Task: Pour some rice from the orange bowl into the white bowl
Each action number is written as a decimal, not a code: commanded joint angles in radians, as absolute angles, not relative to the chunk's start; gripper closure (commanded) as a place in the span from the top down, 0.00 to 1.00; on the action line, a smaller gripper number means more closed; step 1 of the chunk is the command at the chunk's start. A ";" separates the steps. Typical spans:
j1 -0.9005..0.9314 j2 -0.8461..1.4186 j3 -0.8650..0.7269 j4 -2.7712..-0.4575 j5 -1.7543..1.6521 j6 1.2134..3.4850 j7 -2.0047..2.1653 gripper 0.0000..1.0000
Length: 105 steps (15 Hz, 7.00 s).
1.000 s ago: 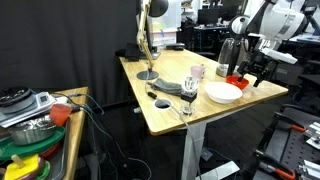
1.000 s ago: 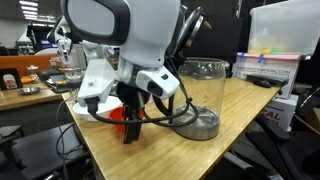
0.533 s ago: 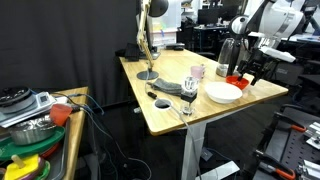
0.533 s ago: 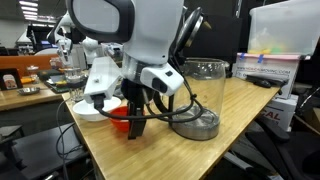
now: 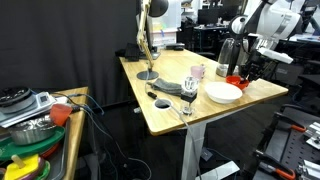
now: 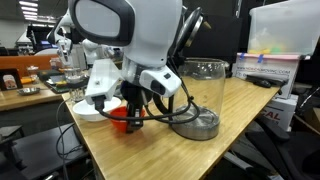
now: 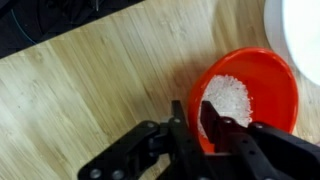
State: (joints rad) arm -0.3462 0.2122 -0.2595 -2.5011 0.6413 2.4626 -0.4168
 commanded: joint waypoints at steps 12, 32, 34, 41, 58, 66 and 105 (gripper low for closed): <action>-0.316 0.185 -0.246 -2.517 0.380 2.532 -0.319 0.04; -0.227 -0.044 -0.226 -2.560 -0.444 2.507 0.083 0.02; -0.212 -0.070 -0.202 -2.573 -0.537 2.501 0.163 0.02; -0.169 -0.106 -0.136 -2.615 -0.581 2.499 0.225 0.02; -0.161 -0.154 -0.077 -2.601 -0.732 2.431 0.319 0.02; -0.091 -0.264 0.017 -2.679 -0.813 2.323 0.412 0.02; 0.052 -0.162 0.101 -2.710 -1.376 2.194 1.130 0.02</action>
State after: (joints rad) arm 0.0246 -0.1294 0.0975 -2.6924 -1.3491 2.2447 1.0950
